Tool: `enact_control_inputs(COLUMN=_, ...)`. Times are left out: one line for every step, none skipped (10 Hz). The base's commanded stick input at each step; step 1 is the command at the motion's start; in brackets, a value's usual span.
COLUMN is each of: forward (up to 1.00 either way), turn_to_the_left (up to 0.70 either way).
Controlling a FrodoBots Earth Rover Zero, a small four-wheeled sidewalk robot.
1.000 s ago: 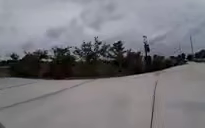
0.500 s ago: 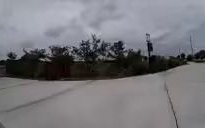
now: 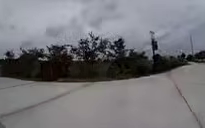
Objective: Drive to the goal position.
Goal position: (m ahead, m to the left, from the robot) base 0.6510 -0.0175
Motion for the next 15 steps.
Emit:
enact_control_inputs(forward=-0.21, turn_to_the_left=0.64)
enact_control_inputs(forward=0.0, turn_to_the_left=0.85)
enact_control_inputs(forward=0.0, turn_to_the_left=0.85)
enact_control_inputs(forward=0.0, turn_to_the_left=0.85)
enact_control_inputs(forward=0.0, turn_to_the_left=0.85)
enact_control_inputs(forward=0.0, turn_to_the_left=0.85)
enact_control_inputs(forward=0.0, turn_to_the_left=0.85)
enact_control_inputs(forward=0.0, turn_to_the_left=0.85)
enact_control_inputs(forward=0.0, turn_to_the_left=0.85)
enact_control_inputs(forward=0.0, turn_to_the_left=0.85)
enact_control_inputs(forward=0.0, turn_to_the_left=0.85)
enact_control_inputs(forward=0.0, turn_to_the_left=0.85)
enact_control_inputs(forward=0.0, turn_to_the_left=0.85)
enact_control_inputs(forward=0.0, turn_to_the_left=0.46)
enact_control_inputs(forward=0.0, turn_to_the_left=0.0)
